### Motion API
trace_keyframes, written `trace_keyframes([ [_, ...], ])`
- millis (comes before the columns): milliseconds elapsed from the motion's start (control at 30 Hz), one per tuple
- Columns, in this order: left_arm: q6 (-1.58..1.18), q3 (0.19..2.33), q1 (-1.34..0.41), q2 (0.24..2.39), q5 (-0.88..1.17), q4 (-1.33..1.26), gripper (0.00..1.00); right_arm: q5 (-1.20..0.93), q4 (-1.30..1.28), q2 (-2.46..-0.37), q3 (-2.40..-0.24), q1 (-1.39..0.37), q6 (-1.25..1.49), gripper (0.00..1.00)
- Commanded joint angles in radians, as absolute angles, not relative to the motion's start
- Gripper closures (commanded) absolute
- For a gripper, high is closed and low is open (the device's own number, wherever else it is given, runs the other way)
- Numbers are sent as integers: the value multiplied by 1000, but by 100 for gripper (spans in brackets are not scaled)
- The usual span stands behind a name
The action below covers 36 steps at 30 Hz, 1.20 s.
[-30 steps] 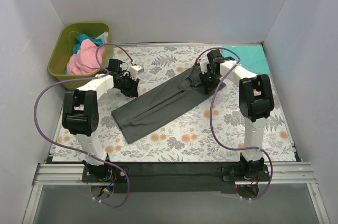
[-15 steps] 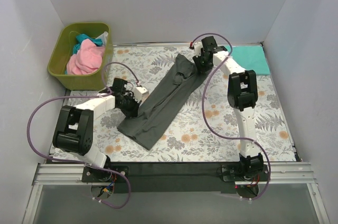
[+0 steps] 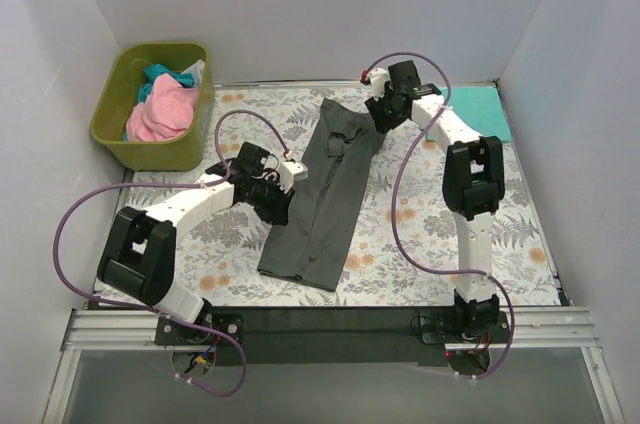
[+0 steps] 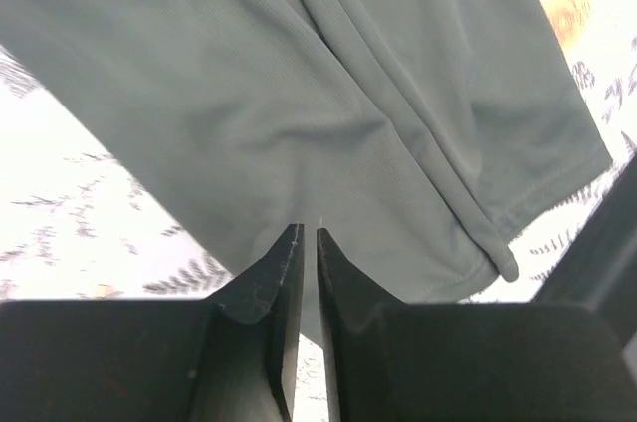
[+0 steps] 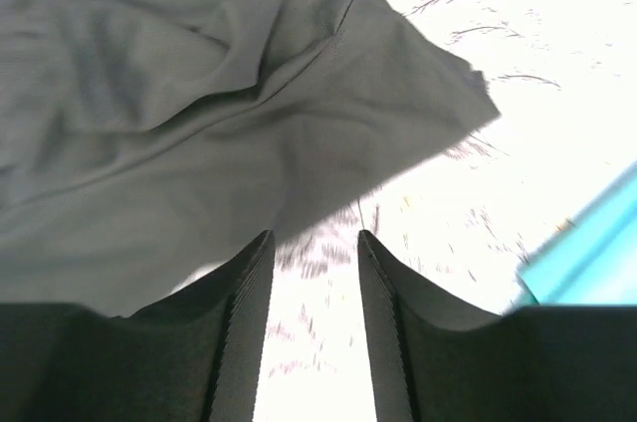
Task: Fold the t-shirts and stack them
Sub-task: Fold the tshirt
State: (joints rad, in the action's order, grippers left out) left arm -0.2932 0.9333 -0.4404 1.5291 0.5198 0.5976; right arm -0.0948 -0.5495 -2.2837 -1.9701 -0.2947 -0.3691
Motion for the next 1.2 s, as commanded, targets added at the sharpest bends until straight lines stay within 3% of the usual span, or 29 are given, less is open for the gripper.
trace_keyframes([
  [0, -315, 982, -436, 1497, 488, 517, 87, -178, -492, -2131, -1916, -287, -342, 59],
  [167, -314, 1069, -436, 1607, 469, 442, 85, -221, -492, -2207, -1950, -285, -258, 61],
  [367, -310, 1097, -442, 1701, 492, 399, 85, -144, -494, -2355, -2072, -287, -224, 81],
  [600, -301, 1017, -462, 1724, 462, 382, 86, -126, -489, -2453, -2121, -290, -230, 89],
  [967, -445, 928, -515, 1698, 499, 406, 86, -118, -453, -2586, -2329, -330, -284, 87],
  [1167, -515, 965, -522, 1706, 534, 428, 85, -95, -365, -2539, -2287, -348, -310, 72],
])
